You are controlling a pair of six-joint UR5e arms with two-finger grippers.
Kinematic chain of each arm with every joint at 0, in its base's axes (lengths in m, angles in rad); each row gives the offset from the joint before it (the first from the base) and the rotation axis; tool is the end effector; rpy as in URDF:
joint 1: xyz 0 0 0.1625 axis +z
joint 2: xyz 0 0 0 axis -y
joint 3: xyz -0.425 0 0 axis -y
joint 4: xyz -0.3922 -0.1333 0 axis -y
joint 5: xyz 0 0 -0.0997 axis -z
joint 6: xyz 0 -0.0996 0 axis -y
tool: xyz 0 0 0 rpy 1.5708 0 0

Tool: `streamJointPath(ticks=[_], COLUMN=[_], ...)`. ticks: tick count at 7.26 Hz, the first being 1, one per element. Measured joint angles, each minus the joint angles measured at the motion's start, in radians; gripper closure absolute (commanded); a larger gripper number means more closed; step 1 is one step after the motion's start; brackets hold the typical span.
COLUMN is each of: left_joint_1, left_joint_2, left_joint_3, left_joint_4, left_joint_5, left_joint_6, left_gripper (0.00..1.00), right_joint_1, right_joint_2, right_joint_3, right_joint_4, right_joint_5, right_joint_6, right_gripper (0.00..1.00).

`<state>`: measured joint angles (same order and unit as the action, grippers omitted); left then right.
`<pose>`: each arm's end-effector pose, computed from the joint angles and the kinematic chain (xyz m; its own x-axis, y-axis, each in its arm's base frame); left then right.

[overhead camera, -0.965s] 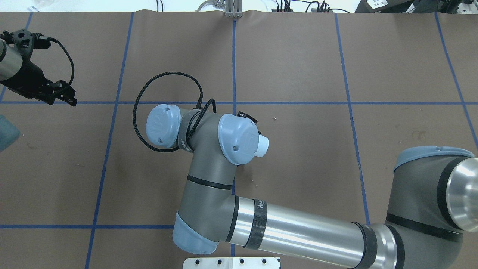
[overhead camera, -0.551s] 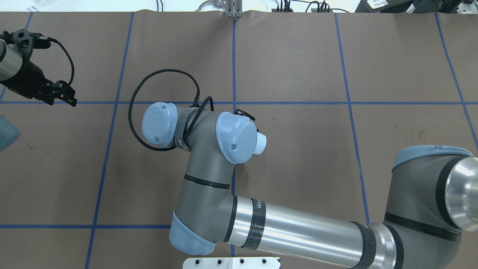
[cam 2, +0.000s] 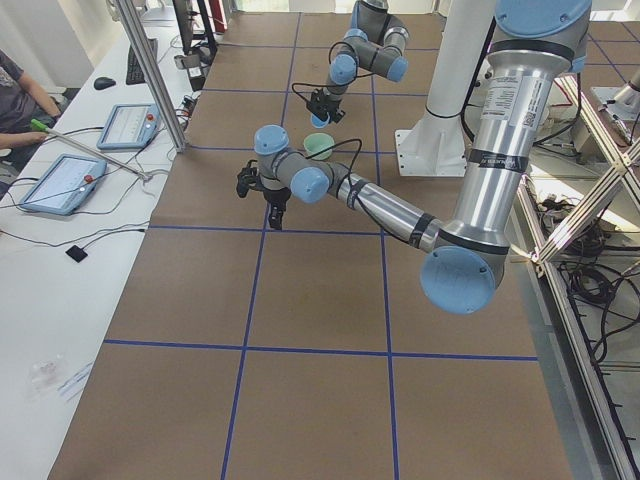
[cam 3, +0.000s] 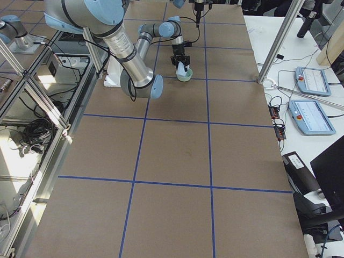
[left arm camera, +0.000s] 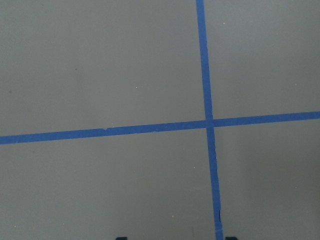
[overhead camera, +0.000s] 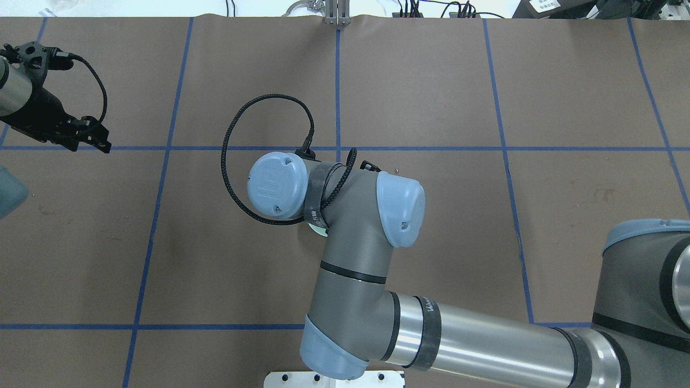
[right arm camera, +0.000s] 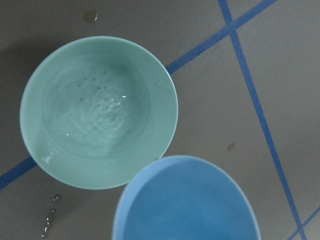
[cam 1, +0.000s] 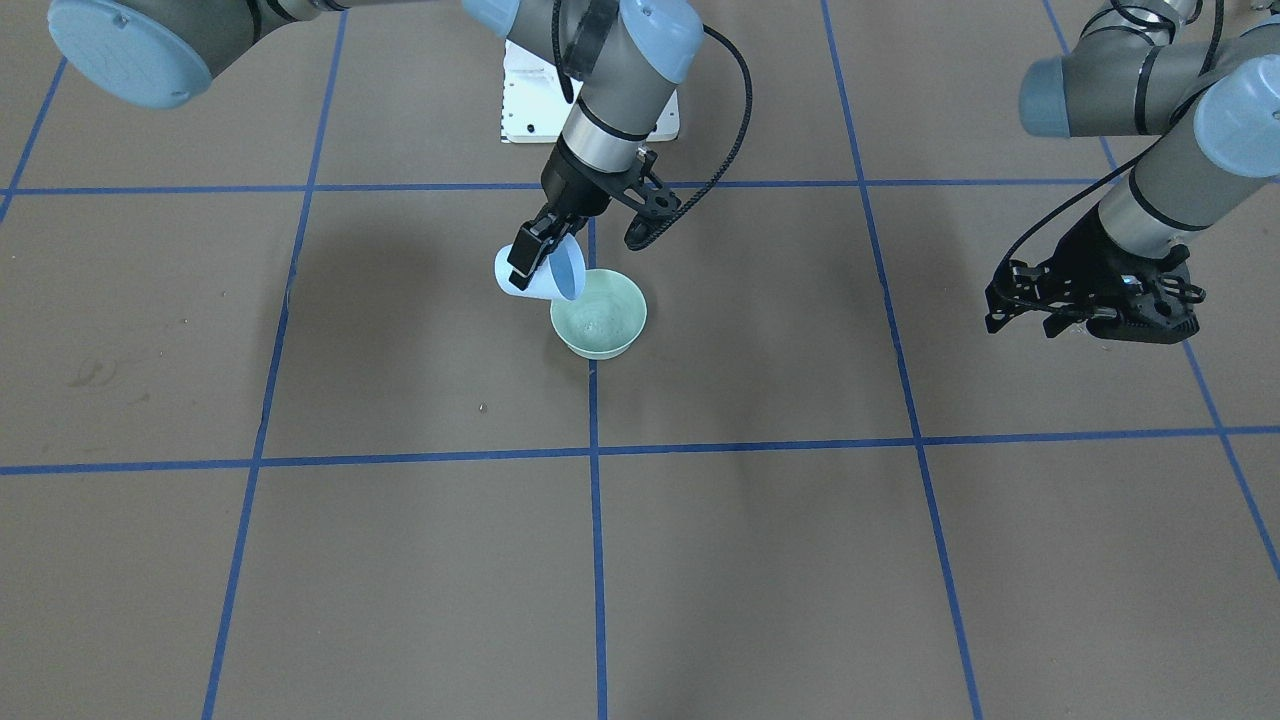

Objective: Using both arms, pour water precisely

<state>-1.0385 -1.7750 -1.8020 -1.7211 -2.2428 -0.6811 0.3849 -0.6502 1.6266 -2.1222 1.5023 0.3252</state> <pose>0.2268 -0.5256 0.4231 0.6545 0.0868 -0.7511 -0.0140 0.9946 0.1028 -0.5866 -0.3888 0.1443 0.6495 -0.7569 0.0726 0.6721 0.6162 0.4106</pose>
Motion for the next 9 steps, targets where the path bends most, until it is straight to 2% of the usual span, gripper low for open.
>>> streamJointPath(ticks=[2, 5, 6, 9], left_joint_1=[0.000, 0.000, 0.000, 0.000], left_joint_2=[-0.001, -0.002, -0.002, -0.005], left_joint_3=[-0.003, -0.005, -0.005, -0.005], left_joint_4=[0.000, 0.000, 0.000, 0.000], left_joint_5=[-0.001, 0.000, -0.001, 0.000], left_joint_6=[0.000, 0.000, -0.001, -0.001], left_gripper=[0.28, 0.28, 0.28, 0.28], right_joint_1=[0.044, 0.171, 0.215, 0.376], right_joint_2=[-0.125, -0.408, -0.496, -0.799], right_joint_3=[0.114, 0.330, 0.377, 0.413], right_joint_4=[0.141, 0.359, 0.424, 0.762], right_joint_5=[0.082, 0.223, 0.247, 0.322], right_joint_6=[0.071, 0.104, 0.104, 0.119], right_gripper=[0.96, 0.96, 0.95, 0.95])
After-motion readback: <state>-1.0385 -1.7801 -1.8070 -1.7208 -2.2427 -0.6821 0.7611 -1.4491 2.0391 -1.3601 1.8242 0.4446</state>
